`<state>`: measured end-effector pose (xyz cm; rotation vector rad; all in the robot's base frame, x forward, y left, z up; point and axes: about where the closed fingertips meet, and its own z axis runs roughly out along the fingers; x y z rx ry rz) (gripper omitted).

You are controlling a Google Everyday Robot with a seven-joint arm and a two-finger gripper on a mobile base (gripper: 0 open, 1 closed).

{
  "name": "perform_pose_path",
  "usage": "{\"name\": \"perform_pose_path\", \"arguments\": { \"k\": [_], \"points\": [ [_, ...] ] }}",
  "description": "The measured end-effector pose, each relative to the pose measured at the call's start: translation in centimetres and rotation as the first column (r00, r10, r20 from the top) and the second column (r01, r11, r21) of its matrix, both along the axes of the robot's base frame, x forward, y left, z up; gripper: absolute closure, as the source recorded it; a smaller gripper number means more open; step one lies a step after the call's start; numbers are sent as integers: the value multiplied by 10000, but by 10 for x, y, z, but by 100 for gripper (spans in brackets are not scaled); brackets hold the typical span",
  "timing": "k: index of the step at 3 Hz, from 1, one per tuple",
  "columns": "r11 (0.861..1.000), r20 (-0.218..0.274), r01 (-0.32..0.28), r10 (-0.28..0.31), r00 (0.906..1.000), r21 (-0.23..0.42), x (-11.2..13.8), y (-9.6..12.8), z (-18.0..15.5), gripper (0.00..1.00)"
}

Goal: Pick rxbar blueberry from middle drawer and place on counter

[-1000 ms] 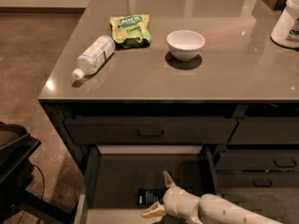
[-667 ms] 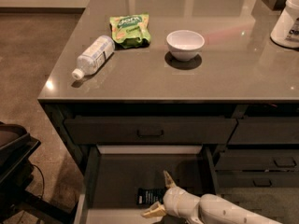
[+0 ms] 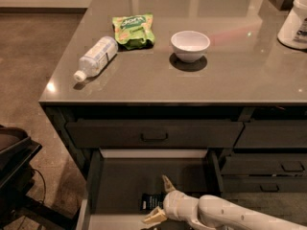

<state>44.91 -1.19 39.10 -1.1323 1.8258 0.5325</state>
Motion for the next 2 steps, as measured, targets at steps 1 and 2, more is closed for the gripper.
{"name": "perform_pose_path", "arguments": {
  "k": [1,2],
  "points": [
    [9990,57,-355,357,9993,-278,2,7,-7,0],
    [9985,-302,-507,501,9983,-209,-3,14,-17,0]
  ]
}}
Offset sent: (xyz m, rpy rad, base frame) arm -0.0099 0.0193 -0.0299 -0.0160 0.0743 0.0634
